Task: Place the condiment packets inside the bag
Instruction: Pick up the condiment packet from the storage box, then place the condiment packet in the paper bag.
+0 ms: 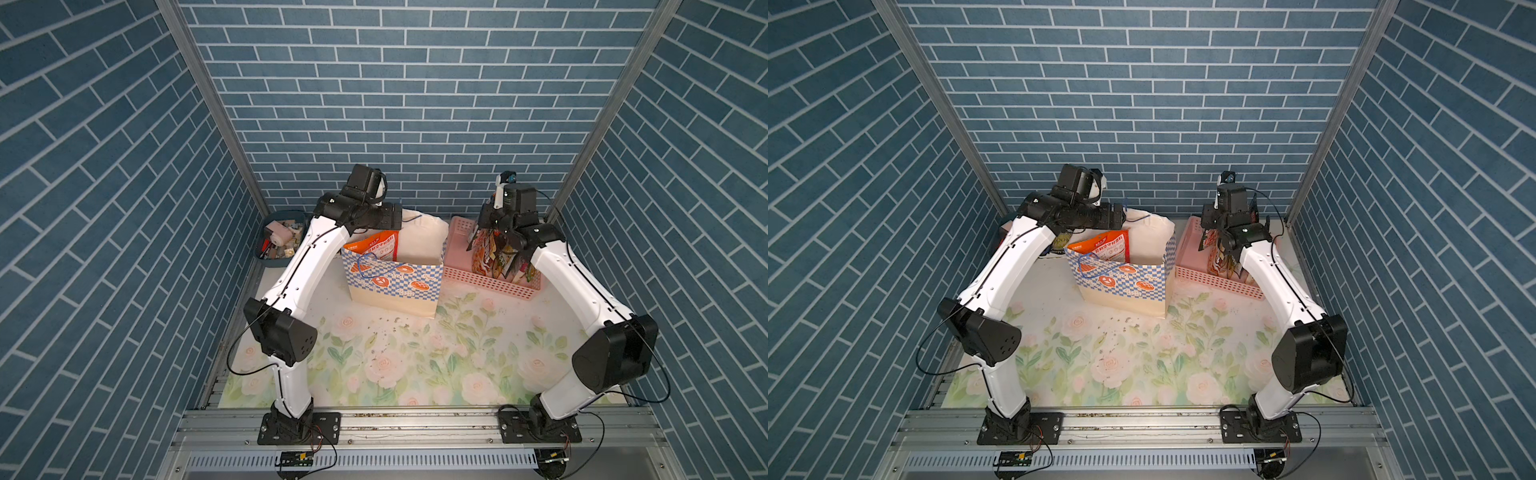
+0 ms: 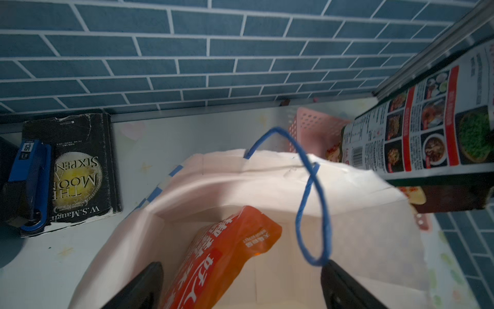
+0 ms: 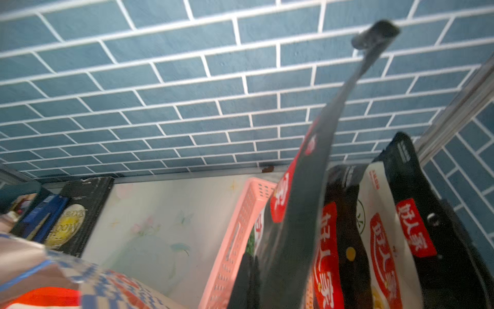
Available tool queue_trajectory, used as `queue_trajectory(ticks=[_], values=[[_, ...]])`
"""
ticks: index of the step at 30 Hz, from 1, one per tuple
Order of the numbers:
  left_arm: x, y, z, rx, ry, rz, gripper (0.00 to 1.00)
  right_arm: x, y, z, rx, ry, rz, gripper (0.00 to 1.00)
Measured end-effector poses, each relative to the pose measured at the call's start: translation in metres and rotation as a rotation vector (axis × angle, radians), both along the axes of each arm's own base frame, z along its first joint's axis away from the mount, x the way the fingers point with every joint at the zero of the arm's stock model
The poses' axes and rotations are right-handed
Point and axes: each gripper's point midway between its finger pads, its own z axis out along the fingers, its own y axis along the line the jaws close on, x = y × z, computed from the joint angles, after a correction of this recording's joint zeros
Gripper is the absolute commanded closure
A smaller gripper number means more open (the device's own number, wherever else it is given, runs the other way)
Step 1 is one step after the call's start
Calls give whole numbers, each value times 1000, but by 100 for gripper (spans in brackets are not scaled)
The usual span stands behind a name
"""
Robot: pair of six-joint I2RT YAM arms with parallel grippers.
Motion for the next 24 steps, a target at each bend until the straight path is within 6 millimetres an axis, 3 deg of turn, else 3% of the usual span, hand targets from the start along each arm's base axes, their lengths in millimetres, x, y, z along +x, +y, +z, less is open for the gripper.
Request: queue_trajectory(ticks=[5,8,10,13,17,20,24], values=[[-9,24,43,7,-121,64,0,-22,32,73,-21,-151,90,100],[-12,52,48,19,-139,124,0,-42,49,120,-33,-235,137,100],[-10,76,34,28,-112,172,0,-58,58,153,-34,-293,166,100],[-8,106,-1,41,-34,229,0,-84,70,204,-22,-396,213,100],[-15,113,-45,29,66,226,0,-114,83,255,-15,-517,271,100],[-21,106,-57,3,93,193,0,-124,97,269,-21,-566,321,100],[-24,101,-50,-31,70,169,0,-118,131,251,-54,-543,406,100]])
